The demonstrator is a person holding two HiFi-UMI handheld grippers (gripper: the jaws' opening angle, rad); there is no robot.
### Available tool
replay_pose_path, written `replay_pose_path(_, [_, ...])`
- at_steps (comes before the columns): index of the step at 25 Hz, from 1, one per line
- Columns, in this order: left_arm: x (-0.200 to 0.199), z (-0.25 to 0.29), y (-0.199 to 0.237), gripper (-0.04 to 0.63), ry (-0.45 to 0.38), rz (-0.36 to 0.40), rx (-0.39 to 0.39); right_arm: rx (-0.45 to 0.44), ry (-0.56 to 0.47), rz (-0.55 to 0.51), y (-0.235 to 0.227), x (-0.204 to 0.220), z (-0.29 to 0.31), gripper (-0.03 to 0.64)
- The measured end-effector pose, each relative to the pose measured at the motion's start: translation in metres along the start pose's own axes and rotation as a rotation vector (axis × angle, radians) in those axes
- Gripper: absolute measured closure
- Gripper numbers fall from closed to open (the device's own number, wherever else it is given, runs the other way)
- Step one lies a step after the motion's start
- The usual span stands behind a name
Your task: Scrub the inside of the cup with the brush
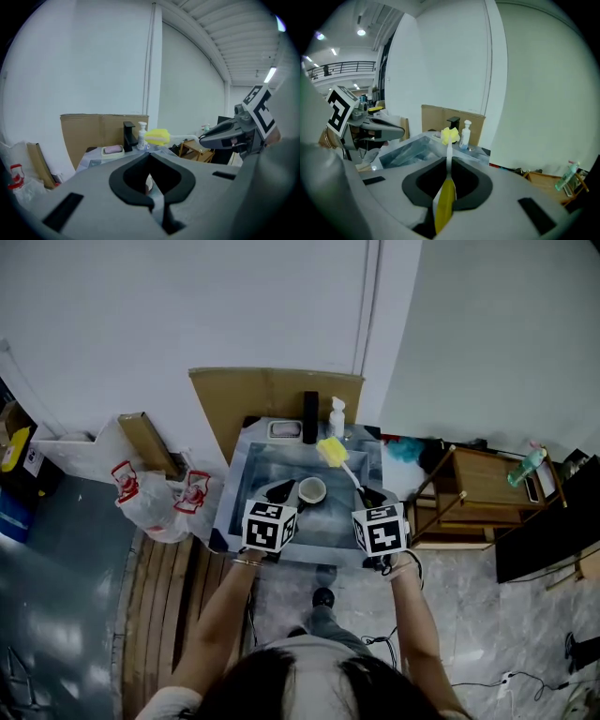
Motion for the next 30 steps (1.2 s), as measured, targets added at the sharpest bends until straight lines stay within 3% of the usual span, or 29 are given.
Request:
replay_pose_path(15, [-0.033, -0.067, -0.027, 0.586, -0.137, -0.002, 0.011, 0.031, -0.306, 0.031, 0.032, -0.022, -0.071, 0.568])
replay_pose_path(30, [-0.059, -0.137, -0.057, 0.586, -0.265, 0.018, 0.034, 0.034, -0.465, 0.025, 0.064, -0.023, -0.133, 0.568])
Point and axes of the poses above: the fingertips, and each gripper's own axes: z forward along the fingers, y to its left, x out of its underside, the point moved 7 cm from there along -z, backward along the fingers, and after that the axes turned 7 degrees about z, right-handed, at the moved point
